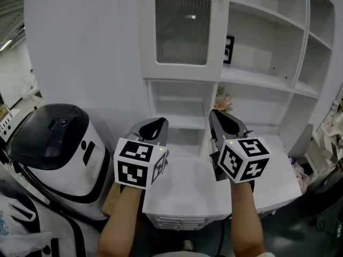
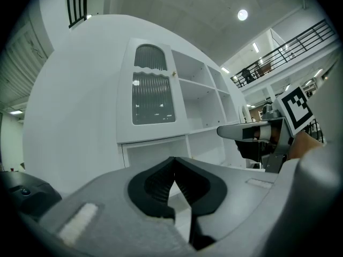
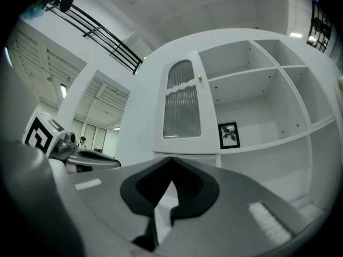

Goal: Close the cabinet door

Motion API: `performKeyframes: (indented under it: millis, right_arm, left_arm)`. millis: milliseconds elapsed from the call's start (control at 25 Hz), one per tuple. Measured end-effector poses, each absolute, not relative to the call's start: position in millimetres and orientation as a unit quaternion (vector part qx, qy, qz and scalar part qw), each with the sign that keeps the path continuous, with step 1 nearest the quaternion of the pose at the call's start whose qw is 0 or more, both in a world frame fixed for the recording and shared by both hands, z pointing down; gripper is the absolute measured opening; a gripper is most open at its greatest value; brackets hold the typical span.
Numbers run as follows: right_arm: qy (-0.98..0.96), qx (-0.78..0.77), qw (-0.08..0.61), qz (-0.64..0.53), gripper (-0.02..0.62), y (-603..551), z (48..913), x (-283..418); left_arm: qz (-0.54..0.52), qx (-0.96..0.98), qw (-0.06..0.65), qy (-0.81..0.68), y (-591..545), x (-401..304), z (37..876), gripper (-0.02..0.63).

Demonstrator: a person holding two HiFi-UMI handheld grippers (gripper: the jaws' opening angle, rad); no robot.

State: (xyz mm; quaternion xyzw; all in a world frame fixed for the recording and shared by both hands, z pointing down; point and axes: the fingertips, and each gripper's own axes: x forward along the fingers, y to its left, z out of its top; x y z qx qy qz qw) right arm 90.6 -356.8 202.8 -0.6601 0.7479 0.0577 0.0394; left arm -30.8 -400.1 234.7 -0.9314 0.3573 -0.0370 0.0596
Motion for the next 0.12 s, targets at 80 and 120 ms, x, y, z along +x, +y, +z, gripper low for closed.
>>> performKeyframes:
  millis: [80,120]
  right_arm:
    - [0.749,-0.659,0.039,0.059,0.005,-355.4,201.7,90.7]
    - [0.749,-0.659,0.039,0.06,0.005,-354.7,201.2,90.7]
  left_arm:
    - [-0.033,-0.931,0.061,0.358,-398.4,-30.1,231.7,0.002]
    - [-0.032,-0.931,0.062,0.359,-397.5,-29.9,230.3,0.002]
